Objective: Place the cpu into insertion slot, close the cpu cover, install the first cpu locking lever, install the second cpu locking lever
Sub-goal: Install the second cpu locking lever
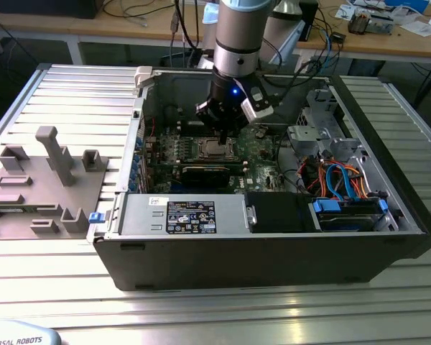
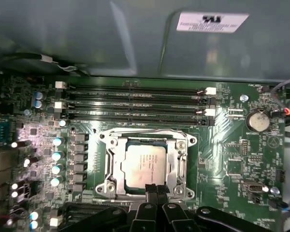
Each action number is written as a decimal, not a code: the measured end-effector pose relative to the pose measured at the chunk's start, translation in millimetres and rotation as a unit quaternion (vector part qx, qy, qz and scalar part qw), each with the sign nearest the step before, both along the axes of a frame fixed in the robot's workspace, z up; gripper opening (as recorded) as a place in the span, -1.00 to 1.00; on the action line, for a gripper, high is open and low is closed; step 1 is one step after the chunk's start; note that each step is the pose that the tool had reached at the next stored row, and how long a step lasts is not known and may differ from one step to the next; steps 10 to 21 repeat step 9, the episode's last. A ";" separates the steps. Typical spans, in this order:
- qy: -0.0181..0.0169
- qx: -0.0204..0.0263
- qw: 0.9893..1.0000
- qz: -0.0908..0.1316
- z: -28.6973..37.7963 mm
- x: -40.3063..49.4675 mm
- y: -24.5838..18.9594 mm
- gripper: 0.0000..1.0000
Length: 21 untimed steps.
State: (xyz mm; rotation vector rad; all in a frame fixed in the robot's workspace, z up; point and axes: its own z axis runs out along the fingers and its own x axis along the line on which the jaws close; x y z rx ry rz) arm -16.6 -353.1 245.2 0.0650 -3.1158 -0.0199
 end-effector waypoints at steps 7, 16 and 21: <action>0.000 0.000 1.000 0.000 6.0 0.0 0.0 -0.79; 0.000 0.000 1.000 0.000 6.1 0.0 0.0 -0.79; 0.000 0.000 1.000 0.000 6.1 0.0 0.0 -0.79</action>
